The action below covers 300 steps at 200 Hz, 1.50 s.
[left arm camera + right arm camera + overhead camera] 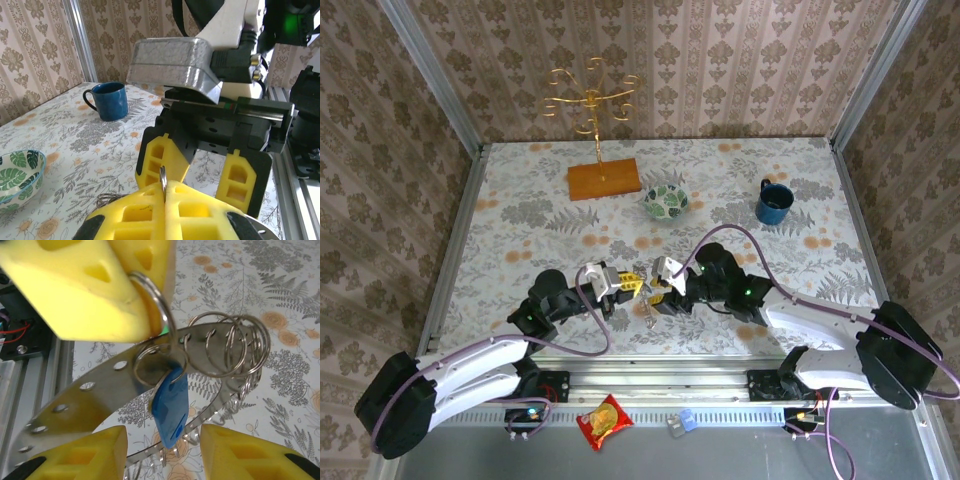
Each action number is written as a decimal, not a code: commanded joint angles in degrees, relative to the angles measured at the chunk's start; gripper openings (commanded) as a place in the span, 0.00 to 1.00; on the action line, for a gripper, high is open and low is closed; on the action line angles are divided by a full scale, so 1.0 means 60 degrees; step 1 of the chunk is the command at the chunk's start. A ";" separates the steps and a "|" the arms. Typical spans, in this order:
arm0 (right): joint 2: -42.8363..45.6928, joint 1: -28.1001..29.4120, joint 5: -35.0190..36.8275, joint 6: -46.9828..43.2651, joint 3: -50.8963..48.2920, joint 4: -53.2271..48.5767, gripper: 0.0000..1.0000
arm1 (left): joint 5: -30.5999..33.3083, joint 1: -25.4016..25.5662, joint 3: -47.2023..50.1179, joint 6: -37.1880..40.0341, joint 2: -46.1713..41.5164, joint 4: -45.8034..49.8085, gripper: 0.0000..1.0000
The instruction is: Put the keys on the keyring
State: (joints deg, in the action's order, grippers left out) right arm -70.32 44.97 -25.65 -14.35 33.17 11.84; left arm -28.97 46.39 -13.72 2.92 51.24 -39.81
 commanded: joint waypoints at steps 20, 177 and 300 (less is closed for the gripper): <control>-0.0119 0.0078 0.0049 0.0224 0.0326 0.0813 0.38 | -0.0264 -0.0071 0.0059 -0.0436 -0.0151 -0.0802 0.00; 0.0161 0.0024 -0.0105 0.0021 0.0547 0.0406 0.09 | -0.0522 -0.0130 -0.0043 -0.0303 -0.0104 -0.0508 0.00; 0.0431 -0.0245 -0.0440 -0.0433 0.1238 -0.1519 0.00 | -0.0591 -0.0261 -0.0396 0.0492 -0.0408 0.1000 0.00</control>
State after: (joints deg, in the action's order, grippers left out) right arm -69.69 43.86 -27.64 -15.53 38.54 5.45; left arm -31.75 45.28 -13.52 2.39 50.83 -37.52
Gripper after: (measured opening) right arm 0.068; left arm 0.065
